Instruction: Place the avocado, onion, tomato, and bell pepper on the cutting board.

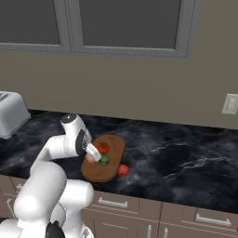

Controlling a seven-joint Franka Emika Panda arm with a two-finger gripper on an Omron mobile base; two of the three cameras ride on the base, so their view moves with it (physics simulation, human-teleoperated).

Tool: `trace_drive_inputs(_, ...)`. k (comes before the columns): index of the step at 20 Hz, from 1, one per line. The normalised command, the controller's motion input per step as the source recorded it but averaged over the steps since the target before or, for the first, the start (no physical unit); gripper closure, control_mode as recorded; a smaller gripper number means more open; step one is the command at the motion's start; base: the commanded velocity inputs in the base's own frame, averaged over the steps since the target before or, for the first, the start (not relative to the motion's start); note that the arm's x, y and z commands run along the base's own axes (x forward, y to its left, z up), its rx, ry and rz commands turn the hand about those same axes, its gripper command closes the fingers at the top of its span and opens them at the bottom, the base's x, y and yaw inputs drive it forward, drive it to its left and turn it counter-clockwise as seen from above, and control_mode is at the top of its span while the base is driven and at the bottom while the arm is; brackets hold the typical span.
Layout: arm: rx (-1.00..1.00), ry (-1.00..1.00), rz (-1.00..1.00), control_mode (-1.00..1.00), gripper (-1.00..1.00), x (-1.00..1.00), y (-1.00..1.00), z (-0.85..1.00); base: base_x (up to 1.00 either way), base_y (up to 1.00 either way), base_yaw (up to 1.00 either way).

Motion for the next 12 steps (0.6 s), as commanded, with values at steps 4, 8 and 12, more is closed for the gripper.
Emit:
trace_drive_inputs(4, 0.00, -0.08, 0.01, -1.00, -1.00, -0.14, -0.02, 0.00, 0.00, 0.00, 0.00)
trace_drive_inputs(8, 0.00, -0.13, 0.00, -1.00, -1.00, -0.30, -0.29, 0.15, 0.00, 0.00, 0.00)
trace_drive_inputs(12, 0.00, -0.14, 0.00, -1.00, -1.00, -0.38, -0.50, 0.15, 0.00, 0.00, 0.00)
